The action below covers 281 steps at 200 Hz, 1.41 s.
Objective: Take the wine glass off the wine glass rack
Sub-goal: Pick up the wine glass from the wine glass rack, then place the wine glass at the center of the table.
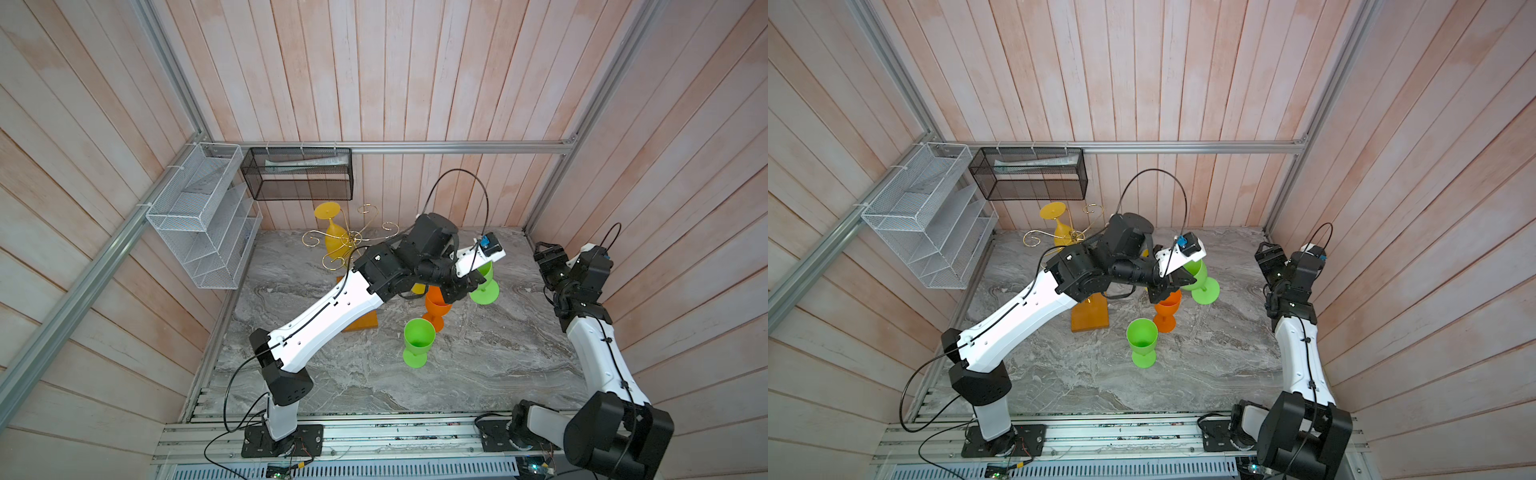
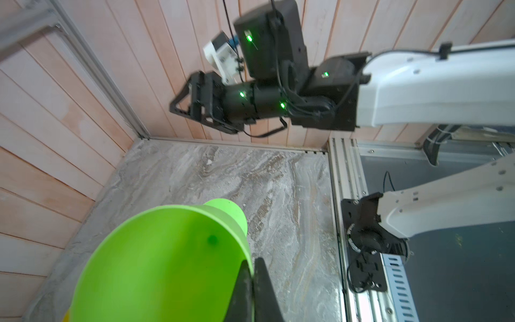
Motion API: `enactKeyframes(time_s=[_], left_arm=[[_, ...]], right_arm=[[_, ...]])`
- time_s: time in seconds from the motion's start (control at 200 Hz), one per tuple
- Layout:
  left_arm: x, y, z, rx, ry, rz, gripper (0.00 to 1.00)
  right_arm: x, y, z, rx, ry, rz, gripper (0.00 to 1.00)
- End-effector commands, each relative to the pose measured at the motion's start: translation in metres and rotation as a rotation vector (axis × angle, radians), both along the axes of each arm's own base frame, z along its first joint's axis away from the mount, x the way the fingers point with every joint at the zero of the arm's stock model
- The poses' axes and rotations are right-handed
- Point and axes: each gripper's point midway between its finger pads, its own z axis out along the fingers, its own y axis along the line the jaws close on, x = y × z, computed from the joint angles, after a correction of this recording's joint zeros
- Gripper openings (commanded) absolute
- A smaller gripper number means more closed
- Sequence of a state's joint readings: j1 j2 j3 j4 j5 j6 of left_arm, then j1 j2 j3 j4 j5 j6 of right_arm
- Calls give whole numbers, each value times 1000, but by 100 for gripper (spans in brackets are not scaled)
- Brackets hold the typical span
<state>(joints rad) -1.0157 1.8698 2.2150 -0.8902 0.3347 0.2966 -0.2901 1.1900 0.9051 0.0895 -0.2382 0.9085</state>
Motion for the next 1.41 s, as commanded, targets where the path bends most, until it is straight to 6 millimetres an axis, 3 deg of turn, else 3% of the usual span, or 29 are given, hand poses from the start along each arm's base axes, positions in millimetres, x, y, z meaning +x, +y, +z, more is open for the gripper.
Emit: enactKeyframes(time_s=[0.0,0.275,0.595,0.705,1.035,1.295,1.401], left_arm=[[-7,4,-26,103,-32,26,0],[-41,-13,-93,270,8,5,0],[-57,-18,-147,335,109,6,0],[-52,-20,-164,366,111,32,0],[-41,-23,-201,408,112,94,0],[-32,-29,-208,385,115,153,0],[-34,-28,-214,398,129,150,7]], right_arm=[[5,3,27,-53,-68,34,75],[-3,12,32,-88,-87,71,75],[4,75,43,-228,-110,238,75],[5,86,44,-252,-106,256,75],[0,87,48,-253,-113,249,75],[-5,86,51,-246,-129,242,75],[-7,86,53,-250,-130,242,75]])
